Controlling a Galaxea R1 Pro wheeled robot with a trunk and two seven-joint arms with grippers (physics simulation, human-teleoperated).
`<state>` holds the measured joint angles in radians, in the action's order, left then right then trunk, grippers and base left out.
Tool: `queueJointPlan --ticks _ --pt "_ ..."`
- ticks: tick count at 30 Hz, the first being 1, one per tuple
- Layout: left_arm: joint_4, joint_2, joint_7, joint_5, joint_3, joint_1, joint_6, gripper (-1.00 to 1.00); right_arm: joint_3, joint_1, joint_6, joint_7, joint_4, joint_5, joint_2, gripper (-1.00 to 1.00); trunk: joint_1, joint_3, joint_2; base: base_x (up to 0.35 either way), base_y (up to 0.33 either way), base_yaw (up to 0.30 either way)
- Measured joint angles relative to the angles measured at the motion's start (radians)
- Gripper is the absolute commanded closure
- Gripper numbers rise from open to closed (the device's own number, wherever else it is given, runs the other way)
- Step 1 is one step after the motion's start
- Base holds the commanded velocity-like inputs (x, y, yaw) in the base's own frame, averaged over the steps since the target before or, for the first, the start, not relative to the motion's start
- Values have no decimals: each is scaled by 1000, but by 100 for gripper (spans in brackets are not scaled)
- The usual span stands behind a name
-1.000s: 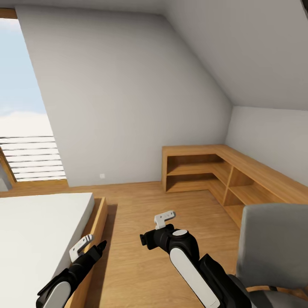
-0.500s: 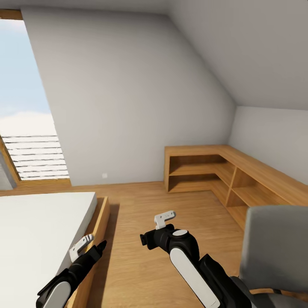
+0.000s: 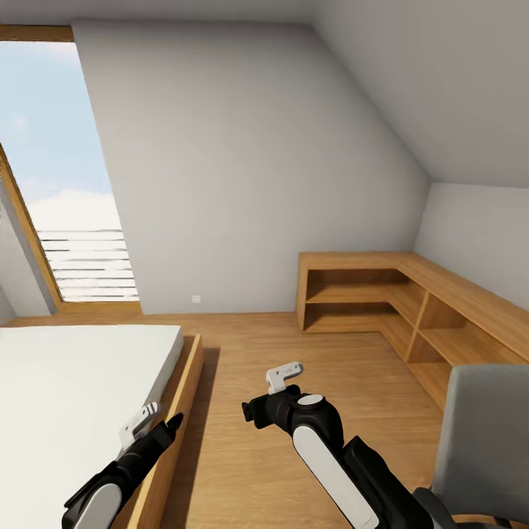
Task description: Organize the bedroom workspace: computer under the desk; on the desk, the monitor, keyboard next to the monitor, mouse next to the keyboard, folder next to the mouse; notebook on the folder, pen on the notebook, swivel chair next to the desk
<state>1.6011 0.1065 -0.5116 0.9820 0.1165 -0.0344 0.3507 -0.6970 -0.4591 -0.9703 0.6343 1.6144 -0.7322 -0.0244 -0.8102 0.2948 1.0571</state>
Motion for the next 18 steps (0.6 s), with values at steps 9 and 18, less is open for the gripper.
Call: queueJointPlan --ticks 9,18 --pt "0 0 0 -5 1 0 1 -100 1 0 0 0 0 0 1 -100 0 0 0 178 66 17" --pt "-1 -1 1 -8 3 0 3 -100 1 0 0 0 0 0 1 -100 0 0 0 282 94 3"
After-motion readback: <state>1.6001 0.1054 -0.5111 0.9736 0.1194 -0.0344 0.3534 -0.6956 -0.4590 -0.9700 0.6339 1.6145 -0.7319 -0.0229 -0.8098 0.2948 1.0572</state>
